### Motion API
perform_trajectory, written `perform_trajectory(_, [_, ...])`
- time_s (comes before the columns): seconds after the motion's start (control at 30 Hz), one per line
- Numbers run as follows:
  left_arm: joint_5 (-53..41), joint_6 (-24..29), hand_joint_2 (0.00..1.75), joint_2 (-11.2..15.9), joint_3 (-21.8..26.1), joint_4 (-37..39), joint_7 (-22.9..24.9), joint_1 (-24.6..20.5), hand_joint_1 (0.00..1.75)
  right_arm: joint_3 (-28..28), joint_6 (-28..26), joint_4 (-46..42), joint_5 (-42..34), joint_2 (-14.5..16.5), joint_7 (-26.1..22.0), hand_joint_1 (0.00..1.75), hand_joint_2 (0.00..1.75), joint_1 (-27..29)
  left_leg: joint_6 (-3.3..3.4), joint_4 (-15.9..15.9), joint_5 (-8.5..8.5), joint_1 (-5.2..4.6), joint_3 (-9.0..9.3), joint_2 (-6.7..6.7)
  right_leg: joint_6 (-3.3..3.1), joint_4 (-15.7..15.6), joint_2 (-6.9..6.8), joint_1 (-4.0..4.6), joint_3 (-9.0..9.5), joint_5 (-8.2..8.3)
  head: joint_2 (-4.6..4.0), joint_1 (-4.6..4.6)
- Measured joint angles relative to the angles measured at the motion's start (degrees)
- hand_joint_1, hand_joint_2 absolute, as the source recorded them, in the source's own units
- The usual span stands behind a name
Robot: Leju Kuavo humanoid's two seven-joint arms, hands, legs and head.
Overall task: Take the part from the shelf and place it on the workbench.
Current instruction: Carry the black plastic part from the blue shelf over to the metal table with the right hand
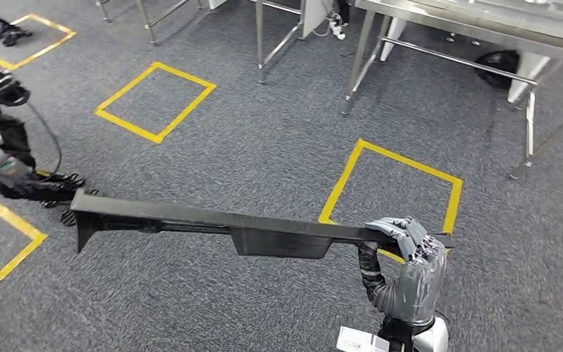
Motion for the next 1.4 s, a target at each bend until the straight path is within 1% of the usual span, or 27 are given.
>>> perform_trajectory(0.07, [0.0,0.0,1.75,0.0,0.0,0.0,0.0,0.1,0.00,0.0,0.0,-0.1,0.0,0.0,0.0,1.75,1.75,-0.1,-0.36,5.8,-3.15,0.13,-2.48,-3.52,-0.49,-0.5,1.43,-0.34,0.48,0.18,-0.01,-0.01])
perform_trajectory(0.13, [0.0,0.0,1.75,0.0,0.0,0.0,0.1,0.2,0.00,0.0,0.0,-0.1,0.0,0.1,0.1,1.75,1.75,-0.2,-0.56,12.7,-5.72,0.14,-6.20,-4.75,-0.69,-0.4,3.11,-0.37,0.46,0.13,-0.01,-0.02])
perform_trajectory(0.17, [0.0,0.0,1.75,0.0,0.0,0.0,0.1,0.3,0.00,0.0,0.0,-0.1,0.0,0.0,0.1,1.75,1.75,-0.2,-0.64,14.1,-5.55,0.15,-7.20,-4.83,-0.68,-0.3,4.02,-0.37,0.47,0.09,-0.01,-0.01])
perform_trajectory(0.2, [0.0,0.0,1.75,0.0,0.0,0.0,0.2,0.3,0.00,0.0,0.0,-0.1,0.0,0.0,0.2,1.75,1.75,-0.1,-0.66,13.4,-4.15,0.17,-7.20,-4.90,-0.61,-0.1,5.00,-0.40,0.49,0.01,-0.01,-0.02])
perform_trajectory(0.23, [-0.1,0.0,1.75,0.0,0.0,0.0,0.2,0.3,0.00,0.0,0.0,-0.1,0.0,0.0,0.2,1.75,1.75,-0.1,-0.65,10.6,-1.84,0.24,-6.24,-5.29,-0.46,0.2,5.96,-0.46,0.51,-0.11,-0.01,-0.02])
perform_trajectory(0.3, [-0.1,0.1,1.75,0.1,0.0,0.0,0.3,0.4,0.00,0.0,0.0,-0.1,0.0,0.0,0.2,1.75,1.75,-0.2,-0.51,3.5,1.88,0.56,-3.56,-8.17,0.06,1.0,7.56,-0.53,0.24,-0.51,0.01,-0.01])
perform_trajectory(0.37, [-0.2,0.1,1.75,0.1,0.0,0.0,0.2,0.4,0.00,0.0,0.0,-0.1,0.0,0.1,0.3,1.75,1.75,-0.2,-0.06,0.5,2.58,0.72,-2.40,-10.59,0.72,1.7,8.88,-0.64,-0.48,-0.60,0.00,-0.01])
perform_trajectory(0.4, [-0.2,0.2,1.75,0.1,0.0,0.0,0.2,0.3,0.00,0.0,0.0,-0.2,0.0,0.0,0.3,1.75,1.75,-0.2,0.25,0.4,2.45,0.62,-2.39,-10.57,1.08,1.7,9.57,-0.69,-0.83,-0.46,0.00,-0.01])
perform_trajectory(0.47, [-0.2,0.3,1.75,0.1,0.0,0.0,0.2,0.2,0.00,0.0,0.0,-0.2,0.0,0.0,0.4,1.75,1.75,-0.1,1.07,0.0,2.75,0.59,-2.28,-9.11,1.74,1.8,10.34,-0.87,-1.25,-0.29,0.00,0.00])
perform_trajectory(0.53, [-0.2,0.4,1.75,0.1,0.0,0.0,0.2,0.2,0.00,0.0,0.0,-0.2,0.0,0.0,0.4,1.75,1.75,-0.1,1.89,-0.6,3.12,0.69,-2.11,-7.54,2.24,4.3,7.60,-0.70,-2.62,-1.81,-0.01,0.01])
perform_trajectory(0.6, [-0.2,0.4,1.75,0.1,0.0,0.0,0.2,0.2,0.00,0.0,0.0,-0.3,0.0,0.0,0.4,1.75,1.75,-0.3,2.34,-0.7,3.16,0.52,-2.10,-5.96,2.64,10.8,3.77,-0.64,-5.94,-5.07,-0.01,0.02])
perform_trajectory(0.67, [-0.2,0.4,1.75,0.1,0.0,0.0,0.2,0.3,0.00,0.0,0.0,-0.2,0.0,0.0,0.4,1.75,1.75,-0.2,2.43,-0.7,3.04,0.32,-2.13,-4.33,2.81,16.3,2.61,-0.82,-8.73,-6.69,0.00,0.01])
perform_trajectory(0.7, [-0.2,0.4,1.75,0.1,0.0,0.0,0.3,0.3,0.00,0.0,0.0,-0.2,0.0,0.0,0.4,1.75,1.75,-0.2,2.42,-0.7,2.97,0.25,-2.09,-3.58,2.74,16.2,2.43,-0.87,-8.67,-5.96,0.00,0.02])
perform_trajectory(0.73, [-0.2,0.4,1.75,0.1,0.0,0.0,0.3,0.3,0.00,0.0,0.0,-0.2,0.0,0.0,0.4,1.75,1.75,-0.2,2.37,-0.7,2.89,0.18,-2.00,-2.93,2.55,13.9,2.22,-0.86,-7.48,-4.39,0.00,0.01])
perform_trajectory(0.77, [-0.2,0.4,1.75,0.1,0.0,0.0,0.3,0.2,0.00,0.0,0.0,-0.2,0.0,0.0,0.4,1.75,1.75,-0.2,2.31,-0.7,2.79,0.11,-1.85,-2.36,2.17,10.0,1.63,-0.71,-5.32,-2.42,-0.01,0.01])
perform_trajectory(0.83, [-0.2,0.4,1.75,0.0,0.0,0.0,0.3,0.1,0.00,0.0,0.0,-0.2,0.0,0.0,0.4,1.75,1.75,-0.2,2.02,-0.8,2.57,-0.07,-1.58,-1.50,1.20,3.2,-0.31,-0.08,-1.66,-0.38,-0.01,0.02])
perform_trajectory(0.9, [-0.2,0.4,1.75,-0.1,0.0,0.0,0.3,0.1,0.00,0.0,0.0,-0.3,0.0,0.0,0.4,1.75,1.75,-0.2,1.44,-0.9,2.38,-0.08,-1.36,-0.67,0.50,1.1,-1.01,0.50,-0.72,-0.42,-0.01,0.02])
perform_trajectory(0.97, [-0.2,0.4,1.75,-0.1,0.0,0.0,0.3,0.0,0.00,0.0,0.0,-0.3,0.1,0.0,0.4,1.75,1.75,-0.2,0.75,-1.1,2.14,-0.01,-0.87,-0.01,0.11,0.5,0.11,0.35,-0.42,-0.10,-0.01,0.01])
perform_trajectory(1.03, [-0.2,0.4,1.75,-0.1,0.0,0.0,0.3,0.0,0.00,0.0,0.0,-0.3,0.1,0.0,0.3,1.75,1.75,-0.2,0.26,0.9,0.55,0.02,-1.32,-1.55,-0.38,-0.7,1.14,-0.16,0.35,0.40,-0.01,0.01])
perform_trajectory(1.1, [-0.2,0.4,1.75,0.0,0.0,0.0,0.3,0.0,0.00,0.0,0.0,-0.3,0.1,0.0,0.3,1.75,1.75,-0.3,-0.06,7.2,-2.87,0.09,-4.21,-4.02,-0.77,-1.1,2.10,-0.36,0.71,0.62,-0.01,0.01])
perform_trajectory(1.13, [-0.2,0.4,1.75,0.0,0.0,0.0,0.3,0.1,0.00,0.0,0.0,-0.3,0.1,0.0,0.3,1.75,1.75,-0.3,-0.21,10.8,-4.36,0.12,-6.08,-4.57,-0.87,-1.1,2.65,-0.35,0.65,0.60,-0.01,0.00])
perform_trajectory(1.17, [-0.2,0.4,1.75,0.0,0.0,0.0,0.3,0.2,0.00,0.0,0.0,-0.3,0.1,0.0,0.3,1.75,1.75,-0.3,-0.36,13.4,-5.01,0.14,-7.53,-4.80,-0.89,-0.9,3.31,-0.35,0.61,0.54,-0.01,0.01])
perform_trajectory(1.2, [-0.2,0.4,1.75,0.0,0.0,0.0,0.3,0.2,0.00,0.0,0.0,-0.3,0.1,0.0,0.4,1.75,1.75,-0.2,-0.48,14.0,-4.45,0.18,-8.11,-4.85,-0.85,-0.7,4.03,-0.37,0.59,0.44,-0.01,0.01])
perform_trajectory(1.27, [-0.2,0.5,1.75,0.0,0.0,0.0,0.3,0.3,0.00,0.0,0.0,-0.3,0.1,0.0,0.4,1.75,1.75,-0.2,-0.55,9.1,-0.39,0.36,-6.39,-5.40,-0.55,-0.1,5.52,-0.46,0.57,0.11,-0.01,0.01])
perform_trajectory(1.3, [-0.2,0.5,1.75,0.0,0.0,0.0,0.3,0.3,0.00,0.0,0.0,-0.3,0.1,0.0,0.4,1.75,1.75,-0.2,-0.47,5.4,1.51,0.53,-4.87,-6.53,-0.32,0.3,6.16,-0.50,0.48,-0.12,-0.01,0.01])
perform_trajectory(1.33, [-0.2,0.5,1.75,0.1,0.0,0.0,0.3,0.3,0.00,0.0,0.0,-0.3,0.1,0.0,0.4,1.75,1.75,-0.2,-0.30,2.4,2.74,0.62,-3.67,-7.59,-0.03,0.8,6.73,-0.46,0.29,-0.36,-0.01,0.01])
perform_trajectory(1.4, [-0.2,0.5,1.75,0.1,0.0,0.0,0.3,0.2,0.00,0.0,0.0,-0.3,0.1,0.0,0.4,1.75,1.75,-0.2,0.22,0.1,3.05,0.58,-2.73,-8.79,0.58,1.4,7.59,-0.44,-0.22,-0.57,-0.01,0.01])
